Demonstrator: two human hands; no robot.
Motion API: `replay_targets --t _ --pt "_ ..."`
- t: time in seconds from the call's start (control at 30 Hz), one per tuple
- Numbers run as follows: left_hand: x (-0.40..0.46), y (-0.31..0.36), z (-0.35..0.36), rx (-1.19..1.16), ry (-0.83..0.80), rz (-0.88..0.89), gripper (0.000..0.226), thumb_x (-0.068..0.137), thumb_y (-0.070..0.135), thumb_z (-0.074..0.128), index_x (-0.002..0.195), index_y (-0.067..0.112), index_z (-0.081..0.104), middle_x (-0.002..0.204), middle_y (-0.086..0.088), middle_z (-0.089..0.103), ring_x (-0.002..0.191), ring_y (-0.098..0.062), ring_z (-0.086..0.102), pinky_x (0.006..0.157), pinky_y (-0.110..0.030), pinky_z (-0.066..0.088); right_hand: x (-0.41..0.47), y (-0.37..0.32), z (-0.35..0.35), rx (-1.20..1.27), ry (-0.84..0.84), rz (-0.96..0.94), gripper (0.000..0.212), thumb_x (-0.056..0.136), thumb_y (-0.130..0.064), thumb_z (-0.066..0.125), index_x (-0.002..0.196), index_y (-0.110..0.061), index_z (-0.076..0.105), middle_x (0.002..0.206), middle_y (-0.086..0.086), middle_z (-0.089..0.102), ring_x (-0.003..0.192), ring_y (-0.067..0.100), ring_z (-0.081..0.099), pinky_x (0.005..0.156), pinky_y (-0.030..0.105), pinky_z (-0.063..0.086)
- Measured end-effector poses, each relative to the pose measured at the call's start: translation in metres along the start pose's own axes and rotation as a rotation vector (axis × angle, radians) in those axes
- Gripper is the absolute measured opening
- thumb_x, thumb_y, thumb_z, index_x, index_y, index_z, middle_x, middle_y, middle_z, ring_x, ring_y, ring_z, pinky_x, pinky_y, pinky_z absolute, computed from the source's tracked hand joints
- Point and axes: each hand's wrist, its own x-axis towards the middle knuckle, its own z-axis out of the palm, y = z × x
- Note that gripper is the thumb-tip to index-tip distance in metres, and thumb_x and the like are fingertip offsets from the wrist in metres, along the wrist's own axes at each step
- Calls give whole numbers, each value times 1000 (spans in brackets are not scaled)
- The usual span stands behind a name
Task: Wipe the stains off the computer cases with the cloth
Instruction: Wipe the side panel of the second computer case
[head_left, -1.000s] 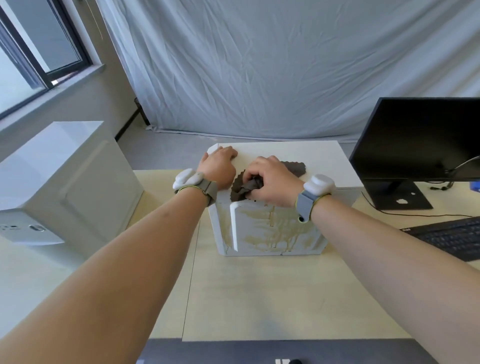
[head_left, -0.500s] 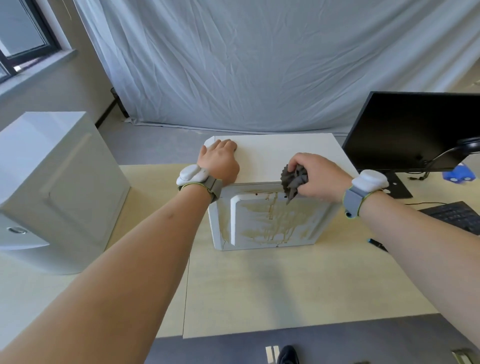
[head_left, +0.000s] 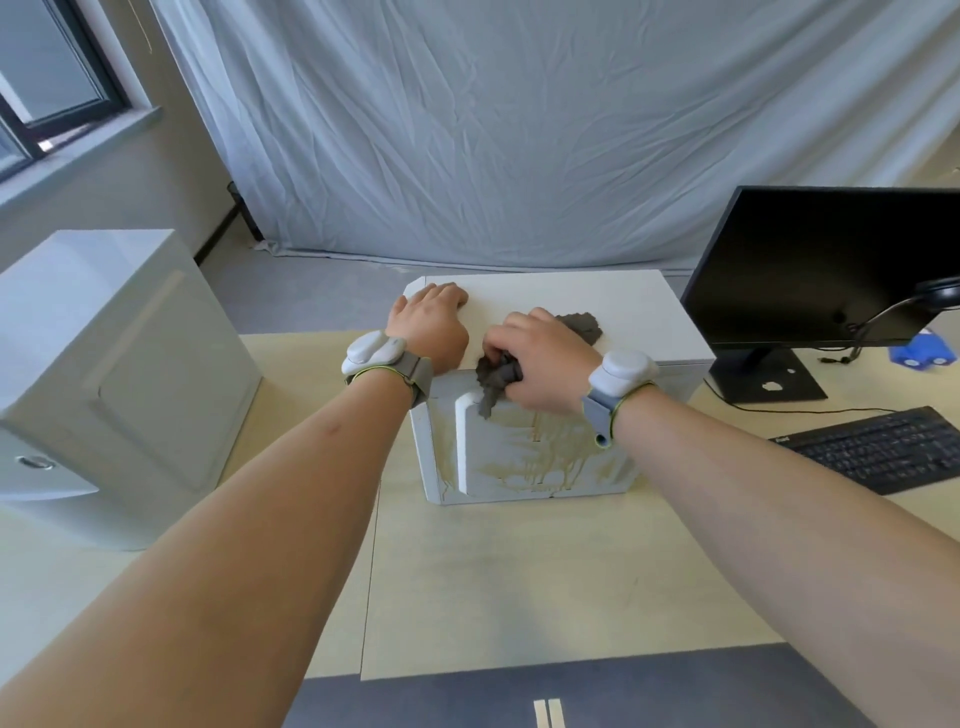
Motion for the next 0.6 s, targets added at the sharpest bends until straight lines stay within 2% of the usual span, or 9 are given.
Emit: replay_targets --t 0.17,0.3,0.37,0.43,0.5,0.6 --pt "0 -2 0 -2 -9 -16 55 88 6 37 138 26 50 148 6 48 140 -21 36 120 -41 22 -31 52 -22 21 -63 39 30 74 -12 64 92 -28 47 94 -4 48 93 28 45 75 33 31" --pt "-2 4 2 -13 26 -49 52 92 6 34 136 27 52 146 7 50 138 -20 38 121 -40 21 -41 76 -34 43 -112 82 29 74 -8 62 91 -28 50 92 -5 50 91 25 47 72 35 36" --pt "-4 6 2 -21 64 -64 49 94 7 34 134 27 54 145 7 52 134 -21 42 118 -37 23 -37 76 -39 138 -114 145 25 74 -9 62 90 -27 53 86 -6 53 84 24 52 67 35 42" --pt "-5 6 0 -35 78 -77 47 96 9 35 134 27 57 145 7 52 131 -23 45 113 -33 26 -30 66 -43 318 -66 177 22 77 -13 67 92 -23 56 84 -4 56 75 20 51 61 32 40" --pt "-4 9 1 -42 81 -99 46 98 10 35 134 27 58 144 6 54 129 -26 46 109 -32 29 -20 50 -40 416 -28 81 24 78 -17 71 96 -22 57 92 0 57 82 19 49 68 32 39" --pt "-5 8 0 -57 90 -120 43 101 14 36 134 29 59 144 6 55 130 -26 47 108 -32 32 -10 25 -10 196 -37 -76 26 80 -29 68 103 -26 57 108 -1 53 103 25 43 86 39 40"
